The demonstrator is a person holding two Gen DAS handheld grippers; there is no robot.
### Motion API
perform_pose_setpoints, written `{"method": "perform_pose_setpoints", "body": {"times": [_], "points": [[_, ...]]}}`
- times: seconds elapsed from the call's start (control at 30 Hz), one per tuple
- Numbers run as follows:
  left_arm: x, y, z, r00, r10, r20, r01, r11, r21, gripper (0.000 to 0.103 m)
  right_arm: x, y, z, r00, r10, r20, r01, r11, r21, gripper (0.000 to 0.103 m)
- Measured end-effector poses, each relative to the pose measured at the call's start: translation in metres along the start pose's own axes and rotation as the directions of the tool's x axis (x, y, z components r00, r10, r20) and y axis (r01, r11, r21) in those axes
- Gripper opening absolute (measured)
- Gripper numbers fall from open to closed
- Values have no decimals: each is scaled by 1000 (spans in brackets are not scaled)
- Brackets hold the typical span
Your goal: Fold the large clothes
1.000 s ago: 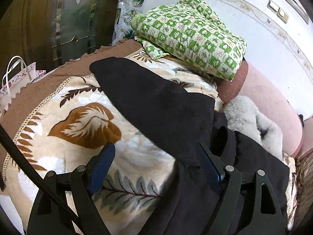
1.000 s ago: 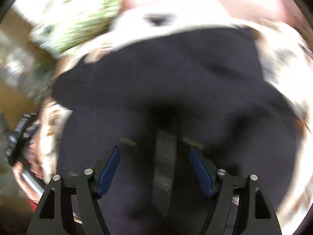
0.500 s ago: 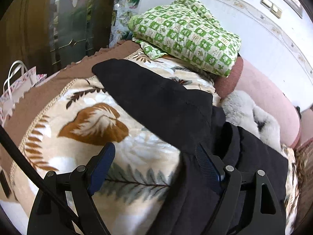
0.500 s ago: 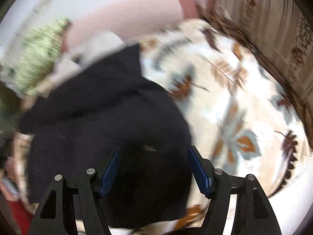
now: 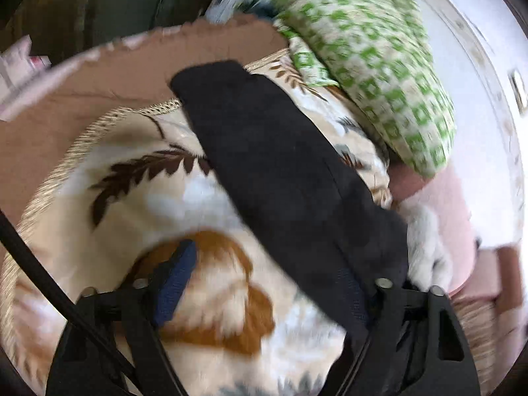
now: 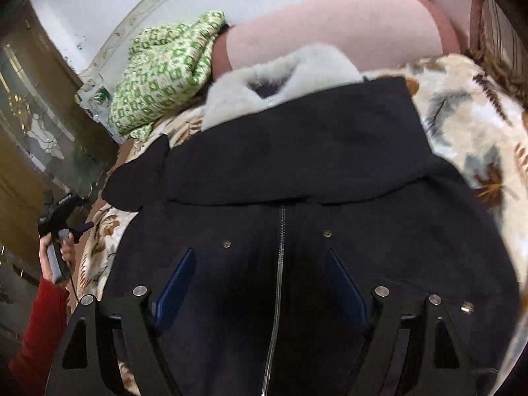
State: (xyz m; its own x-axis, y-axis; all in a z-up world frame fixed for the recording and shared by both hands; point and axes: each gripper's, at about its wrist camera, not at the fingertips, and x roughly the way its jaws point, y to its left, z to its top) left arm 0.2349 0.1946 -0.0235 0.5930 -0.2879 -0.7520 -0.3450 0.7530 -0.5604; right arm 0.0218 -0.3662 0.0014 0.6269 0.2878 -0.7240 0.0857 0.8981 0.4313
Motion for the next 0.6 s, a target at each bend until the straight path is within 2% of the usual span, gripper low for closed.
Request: {"method": "perform_pose_setpoints", "body": {"times": [0.07, 0.13, 0.2, 0.37, 0.43, 0.47, 0.5, 0.6], "points": [[16, 11, 19, 999, -51, -13, 50, 997, -54, 63, 13, -10, -1, 1000, 3, -10, -3, 1000, 22, 84], [32, 20, 35, 994, -108, -17, 106, 990, -93, 63, 25, -21, -2, 1000, 12, -20, -11, 999, 51, 84], [51, 23, 49, 991, -135, -27, 131, 985, -113, 63, 35, -32, -5, 1000, 5, -30, -3, 997, 80, 84], [75, 20, 64, 992, -124, -24, 119, 983, -141, 64, 42, -46, -6, 1000, 24, -14, -22, 995, 94, 84], [77, 9, 66, 996, -83, -22, 80, 990, -113, 64, 45, -44, -5, 1000, 11, -18, -10, 997, 72, 84], [76, 7, 65, 998, -61, -19, 59, 993, -97, 54, 47, -44, -5, 1000, 6, -20, -5, 998, 65, 84], [75, -2, 64, 1000, 8, -14, -9, 999, -53, 36, 49, -43, -4, 1000, 0, -20, 1, 998, 62, 84], [68, -28, 58, 991, 129, 21, -130, 990, 60, 14, 50, -46, -4, 1000, -4, -16, 6, 997, 75, 84]]}}
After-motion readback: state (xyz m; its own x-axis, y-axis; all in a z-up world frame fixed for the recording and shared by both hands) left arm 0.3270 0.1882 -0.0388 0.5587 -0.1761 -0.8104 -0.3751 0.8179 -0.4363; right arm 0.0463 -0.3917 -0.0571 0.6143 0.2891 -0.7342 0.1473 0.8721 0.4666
